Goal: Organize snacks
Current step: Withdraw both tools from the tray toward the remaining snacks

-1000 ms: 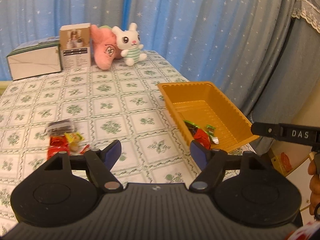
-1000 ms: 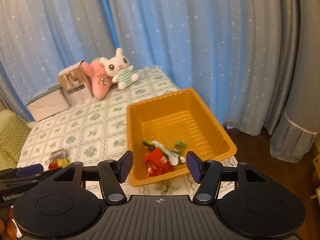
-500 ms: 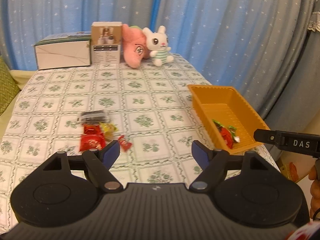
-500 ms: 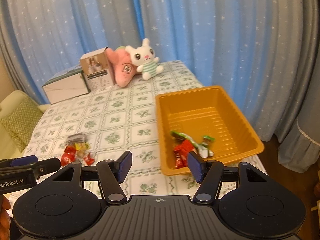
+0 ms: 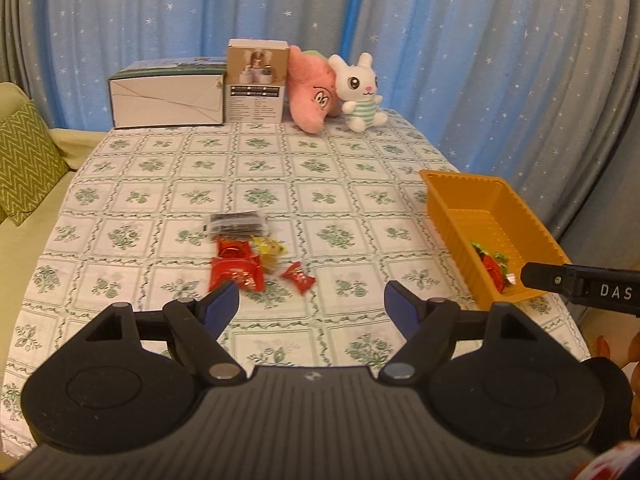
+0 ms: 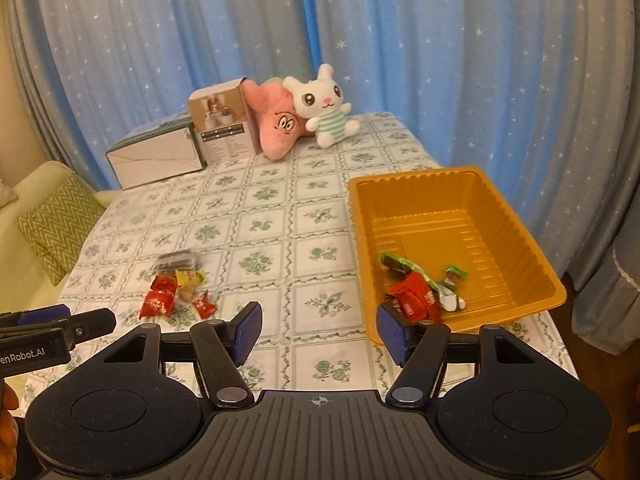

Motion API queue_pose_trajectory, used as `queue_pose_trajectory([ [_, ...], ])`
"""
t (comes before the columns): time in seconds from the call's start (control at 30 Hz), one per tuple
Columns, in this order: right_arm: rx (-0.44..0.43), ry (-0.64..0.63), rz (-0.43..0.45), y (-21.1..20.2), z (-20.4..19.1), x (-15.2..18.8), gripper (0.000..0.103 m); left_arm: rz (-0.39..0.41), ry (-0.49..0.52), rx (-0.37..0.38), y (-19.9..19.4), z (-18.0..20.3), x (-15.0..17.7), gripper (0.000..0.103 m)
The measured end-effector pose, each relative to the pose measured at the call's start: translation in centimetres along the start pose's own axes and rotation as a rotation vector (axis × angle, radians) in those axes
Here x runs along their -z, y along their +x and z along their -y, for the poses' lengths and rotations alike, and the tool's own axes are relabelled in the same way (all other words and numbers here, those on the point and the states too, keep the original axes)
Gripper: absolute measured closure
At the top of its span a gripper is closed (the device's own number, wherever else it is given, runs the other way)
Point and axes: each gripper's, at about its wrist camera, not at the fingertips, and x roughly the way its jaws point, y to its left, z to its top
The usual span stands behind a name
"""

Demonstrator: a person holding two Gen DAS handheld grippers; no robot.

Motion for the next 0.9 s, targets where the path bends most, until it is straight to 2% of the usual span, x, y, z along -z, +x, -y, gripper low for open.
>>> queue_pose_trajectory([
  [0.53,-0.085,-0.076,-0.021,3.1,-3.6,1.0,0.039,-0.027,-0.060,-0.076,0.8,-5.1,0.9,0.026],
  [0.9,-0.127,-0.127,-0.056,7.9,-5.7,0.9,0.040,-0.067,-0.092,-0.090,4.4,-7.0,0.9,0.025],
])
